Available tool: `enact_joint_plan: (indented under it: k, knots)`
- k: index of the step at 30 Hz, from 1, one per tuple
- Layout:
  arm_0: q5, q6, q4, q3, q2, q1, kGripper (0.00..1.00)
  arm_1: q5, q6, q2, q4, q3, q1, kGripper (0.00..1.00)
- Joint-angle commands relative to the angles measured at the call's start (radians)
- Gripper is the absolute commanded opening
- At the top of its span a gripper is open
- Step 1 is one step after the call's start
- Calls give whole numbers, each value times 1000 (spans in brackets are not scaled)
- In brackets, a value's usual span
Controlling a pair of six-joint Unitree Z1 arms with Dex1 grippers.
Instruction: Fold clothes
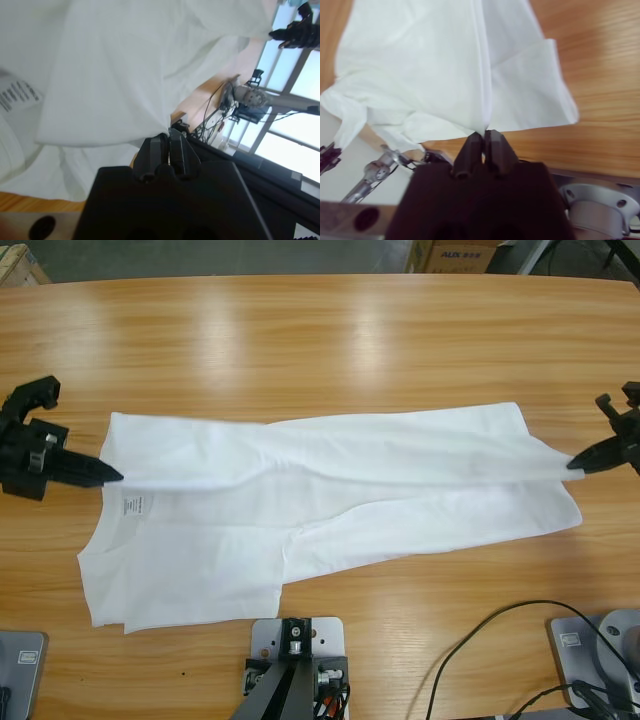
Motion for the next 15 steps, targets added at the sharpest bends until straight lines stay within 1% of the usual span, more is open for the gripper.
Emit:
enact_joint_plan:
  k: [1, 10, 11, 12, 13, 14, 15]
  knots:
    - [-19, 66, 35, 32, 63, -1, 0, -76, -36, 66, 24, -37, -16, 0]
    - [-19, 75, 35, 44, 93, -23, 0, -127, -41, 143, 24, -68, -16, 2]
    - [-19, 77, 35, 49, 98, -24, 0, -129, -39, 149, 24, -69, -16, 6]
    - [-19, 80, 35, 53, 104, -27, 0, -132, -36, 155, 26, -70, -16, 39]
    - [-19, 84, 35, 56, 108, -30, 0, -134, -32, 163, 32, -72, -16, 228]
    - [-19, 88, 35, 56, 110, -33, 0, -143, -24, 167, 40, -75, -16, 526]
    - [-19, 89, 35, 55, 110, -35, 0, -166, -9, 166, 51, -80, -16, 872]
